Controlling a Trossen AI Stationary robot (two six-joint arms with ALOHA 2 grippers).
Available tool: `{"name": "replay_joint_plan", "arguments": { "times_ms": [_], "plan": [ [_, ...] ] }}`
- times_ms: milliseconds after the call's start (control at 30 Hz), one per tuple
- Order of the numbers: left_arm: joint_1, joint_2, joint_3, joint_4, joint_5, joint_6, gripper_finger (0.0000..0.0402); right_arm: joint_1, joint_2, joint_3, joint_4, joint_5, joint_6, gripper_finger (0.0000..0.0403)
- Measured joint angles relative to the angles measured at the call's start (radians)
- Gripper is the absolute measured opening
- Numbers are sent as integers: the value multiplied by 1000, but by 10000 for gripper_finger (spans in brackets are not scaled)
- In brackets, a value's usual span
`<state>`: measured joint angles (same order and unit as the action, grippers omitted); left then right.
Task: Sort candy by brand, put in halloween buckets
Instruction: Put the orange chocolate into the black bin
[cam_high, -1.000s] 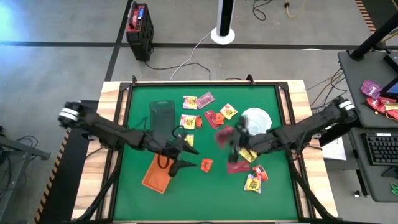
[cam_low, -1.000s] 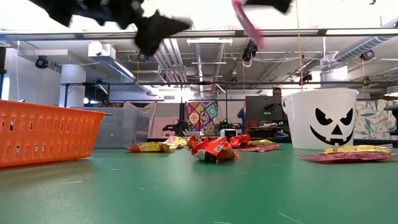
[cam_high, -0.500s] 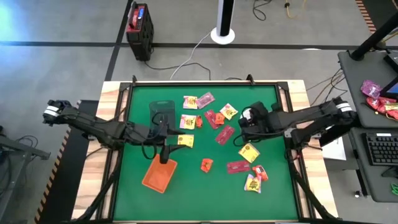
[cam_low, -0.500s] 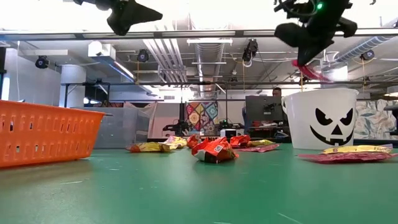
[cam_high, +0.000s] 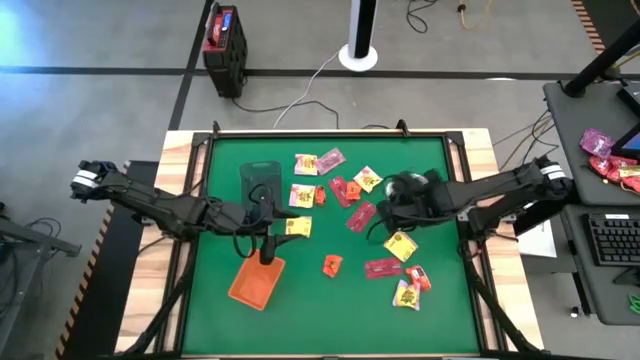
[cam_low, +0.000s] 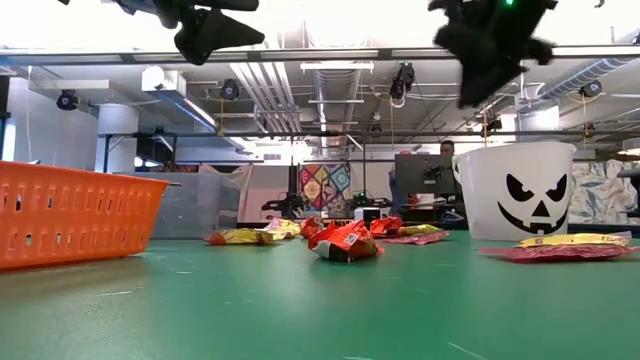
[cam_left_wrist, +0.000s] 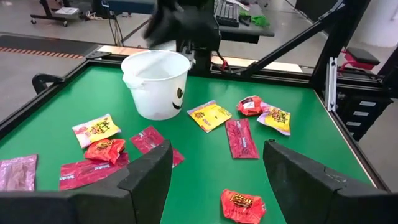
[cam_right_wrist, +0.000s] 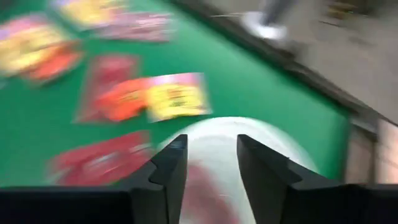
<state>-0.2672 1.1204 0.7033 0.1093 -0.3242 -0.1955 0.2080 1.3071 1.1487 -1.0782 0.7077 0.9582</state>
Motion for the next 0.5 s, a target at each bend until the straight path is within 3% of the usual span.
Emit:
{"name": "replay_joint_plan", "arguments": {
  "times_ms": [200,367,500],
  "plan": [
    [0,-1,0,-4,0,3,235,126,56,-124,767,-434,-683,154],
    [-2,-1,-1,-15,1,0,235,169,195,-202,1110,-447,-781,155],
    [-5,-1,-1,-14,1,0,235,163,339,-186,1127,-400,-749,155]
  ]
}}
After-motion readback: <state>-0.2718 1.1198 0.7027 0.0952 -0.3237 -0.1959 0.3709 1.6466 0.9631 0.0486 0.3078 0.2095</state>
